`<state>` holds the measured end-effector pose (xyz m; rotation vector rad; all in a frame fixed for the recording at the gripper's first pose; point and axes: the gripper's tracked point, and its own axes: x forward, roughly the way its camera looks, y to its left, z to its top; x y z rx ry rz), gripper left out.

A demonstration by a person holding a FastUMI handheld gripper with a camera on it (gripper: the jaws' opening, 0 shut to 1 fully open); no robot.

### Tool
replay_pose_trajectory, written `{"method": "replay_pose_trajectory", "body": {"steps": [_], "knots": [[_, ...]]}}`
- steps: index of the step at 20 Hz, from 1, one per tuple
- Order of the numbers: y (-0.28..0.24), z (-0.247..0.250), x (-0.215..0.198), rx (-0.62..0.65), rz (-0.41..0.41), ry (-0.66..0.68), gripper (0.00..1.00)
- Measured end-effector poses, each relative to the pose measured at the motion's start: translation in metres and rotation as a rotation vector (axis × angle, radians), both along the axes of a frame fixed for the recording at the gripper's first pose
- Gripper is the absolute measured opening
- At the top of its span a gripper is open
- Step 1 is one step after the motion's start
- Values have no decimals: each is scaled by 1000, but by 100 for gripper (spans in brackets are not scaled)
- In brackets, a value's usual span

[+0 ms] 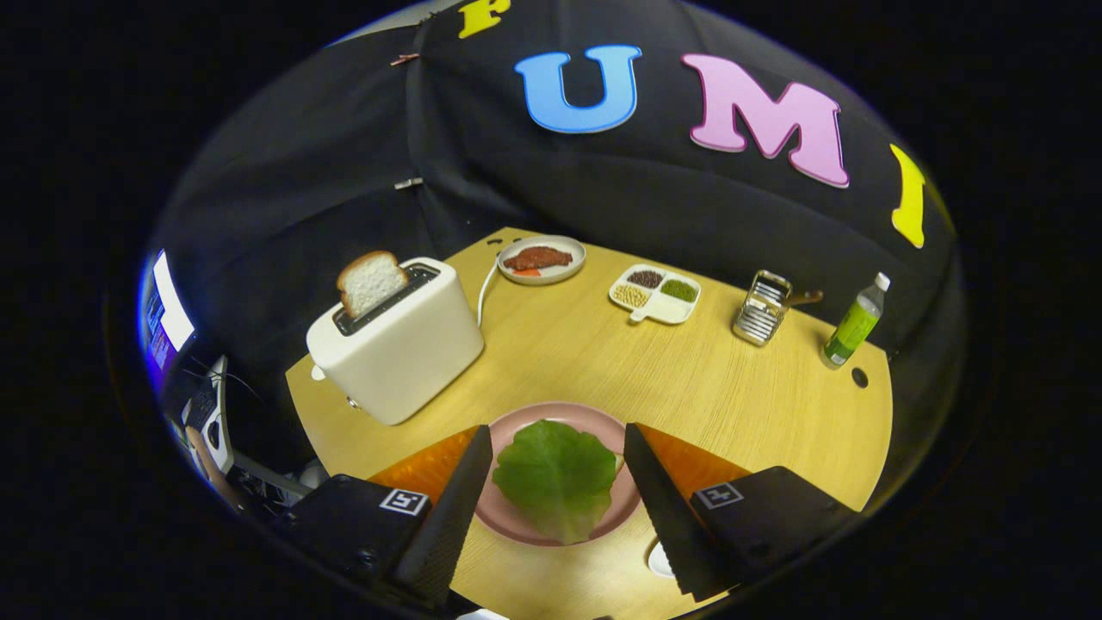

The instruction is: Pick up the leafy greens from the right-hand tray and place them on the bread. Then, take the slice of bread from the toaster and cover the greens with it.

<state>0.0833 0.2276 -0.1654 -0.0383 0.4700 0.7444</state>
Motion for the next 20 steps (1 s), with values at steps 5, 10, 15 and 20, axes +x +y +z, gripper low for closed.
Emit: {"method": "replay_pose_trajectory", "body": {"steps": [5,10,15,20], "knots": [[15,91,-41,52,62,-279,96],[61,163,-75,110,122,-392,98],[126,206,-92,211,158,-308,98],[196,209,-76,309,138,-109,98]]}}
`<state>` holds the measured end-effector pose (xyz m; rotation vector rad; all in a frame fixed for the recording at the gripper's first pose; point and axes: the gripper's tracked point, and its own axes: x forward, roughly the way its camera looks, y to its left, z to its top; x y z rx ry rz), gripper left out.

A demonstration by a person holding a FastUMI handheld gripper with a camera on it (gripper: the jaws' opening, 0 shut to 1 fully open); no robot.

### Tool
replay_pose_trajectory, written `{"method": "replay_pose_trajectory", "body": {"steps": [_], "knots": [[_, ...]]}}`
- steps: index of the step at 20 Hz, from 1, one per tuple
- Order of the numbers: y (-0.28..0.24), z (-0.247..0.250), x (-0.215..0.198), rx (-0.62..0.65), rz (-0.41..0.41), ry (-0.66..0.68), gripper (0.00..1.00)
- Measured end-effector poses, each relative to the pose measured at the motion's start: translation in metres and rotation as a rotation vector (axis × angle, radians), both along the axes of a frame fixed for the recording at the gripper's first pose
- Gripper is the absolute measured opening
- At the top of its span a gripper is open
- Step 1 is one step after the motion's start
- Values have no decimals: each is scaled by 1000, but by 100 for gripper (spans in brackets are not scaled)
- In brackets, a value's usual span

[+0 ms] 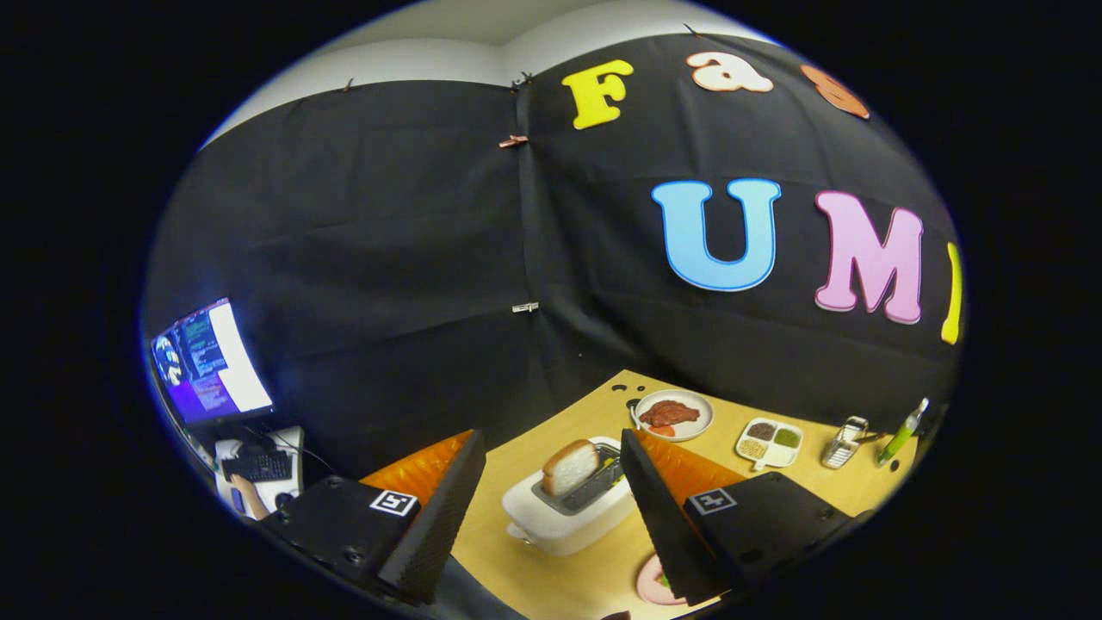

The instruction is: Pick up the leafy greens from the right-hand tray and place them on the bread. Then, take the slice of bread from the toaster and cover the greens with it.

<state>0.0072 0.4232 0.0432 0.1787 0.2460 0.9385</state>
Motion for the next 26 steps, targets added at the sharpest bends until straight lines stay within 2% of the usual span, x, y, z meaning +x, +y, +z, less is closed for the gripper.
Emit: {"method": "replay_pose_trajectory", "body": {"steps": [4,7,11,12,13,17,19,20,22,24,25,26], "knots": [[43,-54,30,1,-36,282,98],[70,-74,53,1,-67,383,97],[101,-125,76,-7,-85,543,97],[106,-134,79,-15,-88,572,94],[111,-140,83,-17,-91,590,81],[128,-163,93,6,-111,671,78],[135,-169,96,17,-104,716,62],[132,-162,93,18,-96,718,62],[126,-163,94,11,-119,707,46],[112,-165,96,-23,-176,705,30],[105,-167,98,-44,-205,697,19],[101,-168,99,-58,-218,690,18]]}}
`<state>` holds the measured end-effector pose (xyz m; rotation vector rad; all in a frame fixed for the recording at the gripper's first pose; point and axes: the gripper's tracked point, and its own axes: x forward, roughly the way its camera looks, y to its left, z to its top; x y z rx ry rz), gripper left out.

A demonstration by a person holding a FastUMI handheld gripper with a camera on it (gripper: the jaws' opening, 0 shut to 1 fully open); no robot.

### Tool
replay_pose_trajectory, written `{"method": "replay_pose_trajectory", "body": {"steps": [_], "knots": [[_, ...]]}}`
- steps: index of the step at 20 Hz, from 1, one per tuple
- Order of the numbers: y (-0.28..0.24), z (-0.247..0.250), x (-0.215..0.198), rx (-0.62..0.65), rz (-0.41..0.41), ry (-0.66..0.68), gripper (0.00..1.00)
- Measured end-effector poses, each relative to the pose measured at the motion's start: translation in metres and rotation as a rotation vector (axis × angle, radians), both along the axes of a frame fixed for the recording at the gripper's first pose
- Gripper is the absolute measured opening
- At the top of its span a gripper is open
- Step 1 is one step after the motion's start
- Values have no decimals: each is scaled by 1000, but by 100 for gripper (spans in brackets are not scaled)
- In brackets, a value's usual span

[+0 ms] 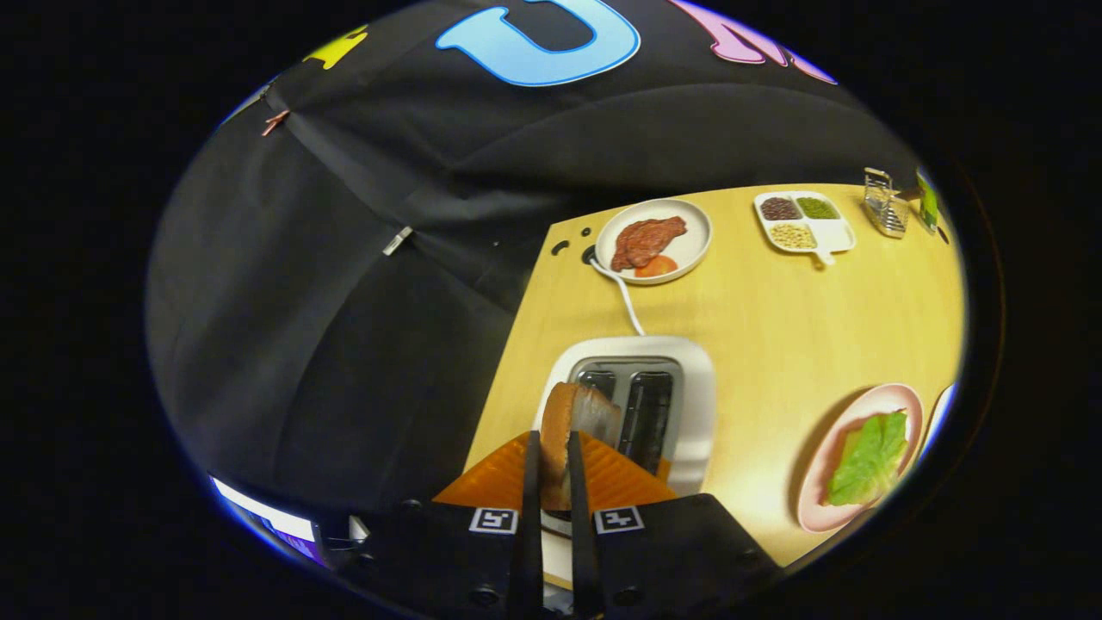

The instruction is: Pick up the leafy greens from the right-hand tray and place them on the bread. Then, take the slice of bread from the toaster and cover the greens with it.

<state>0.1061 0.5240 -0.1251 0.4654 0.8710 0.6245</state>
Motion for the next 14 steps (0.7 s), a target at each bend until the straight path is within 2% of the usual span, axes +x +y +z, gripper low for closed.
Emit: {"method": "replay_pose_trajectory", "body": {"steps": [3,9,14], "knots": [[-1,2,-2,-4,14,-13,8],[-13,31,-4,31,-4,-72,8],[-40,73,-11,86,-13,-106,8]]}}
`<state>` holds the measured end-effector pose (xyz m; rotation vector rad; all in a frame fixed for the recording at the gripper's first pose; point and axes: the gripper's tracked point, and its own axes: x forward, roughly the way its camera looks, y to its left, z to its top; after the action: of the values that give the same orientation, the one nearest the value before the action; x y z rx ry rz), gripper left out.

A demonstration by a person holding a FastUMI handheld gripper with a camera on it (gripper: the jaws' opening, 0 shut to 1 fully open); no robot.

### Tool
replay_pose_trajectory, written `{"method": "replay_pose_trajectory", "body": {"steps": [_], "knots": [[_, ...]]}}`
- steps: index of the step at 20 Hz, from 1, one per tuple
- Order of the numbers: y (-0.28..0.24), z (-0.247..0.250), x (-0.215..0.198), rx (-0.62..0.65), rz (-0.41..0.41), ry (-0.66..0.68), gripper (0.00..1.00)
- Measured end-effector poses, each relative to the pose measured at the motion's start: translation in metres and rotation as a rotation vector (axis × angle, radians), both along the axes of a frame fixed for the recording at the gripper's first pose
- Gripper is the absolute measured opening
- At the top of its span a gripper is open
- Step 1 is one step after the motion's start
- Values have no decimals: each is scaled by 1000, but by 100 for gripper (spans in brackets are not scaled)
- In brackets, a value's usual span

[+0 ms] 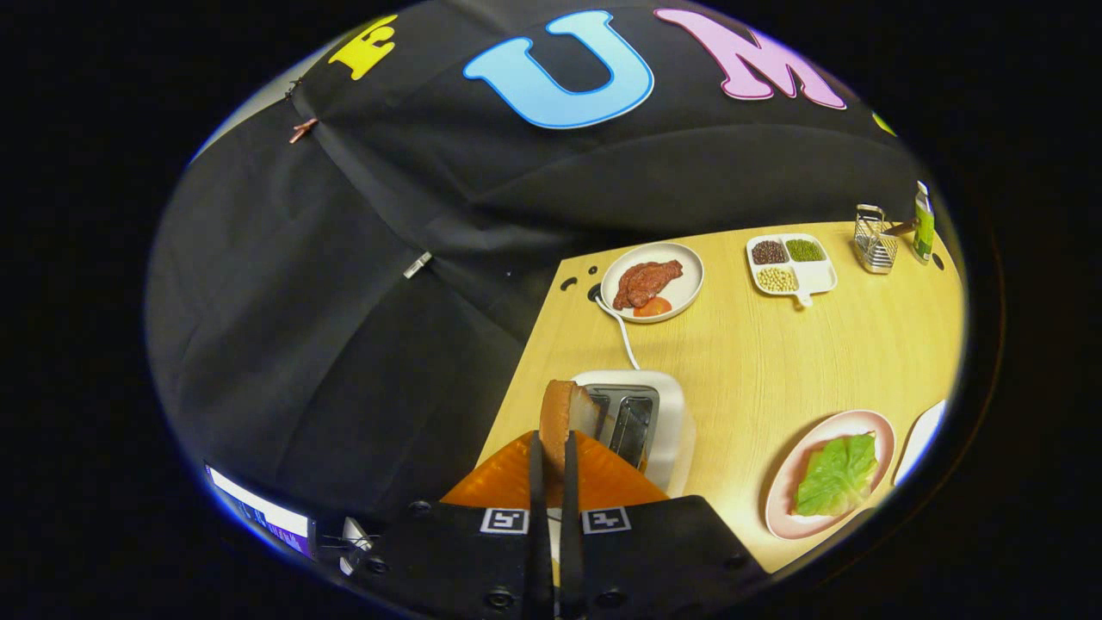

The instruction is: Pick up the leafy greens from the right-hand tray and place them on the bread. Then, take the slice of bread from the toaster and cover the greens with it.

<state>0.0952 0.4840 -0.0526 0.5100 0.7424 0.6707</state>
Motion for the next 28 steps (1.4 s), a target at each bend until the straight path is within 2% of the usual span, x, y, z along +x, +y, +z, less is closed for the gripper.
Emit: {"method": "replay_pose_trajectory", "body": {"steps": [4,8,14,18,21,26,28], "knots": [[-28,36,-11,69,-5,-11,8],[-81,57,-14,77,-40,-78,8],[-172,45,-14,16,-116,-136,8],[-222,20,-9,-10,-201,-108,8],[-253,-17,-6,-48,-247,-79,8],[-269,-85,-9,-80,-272,-8,8],[-261,-107,-9,-78,-253,9,8]]}}
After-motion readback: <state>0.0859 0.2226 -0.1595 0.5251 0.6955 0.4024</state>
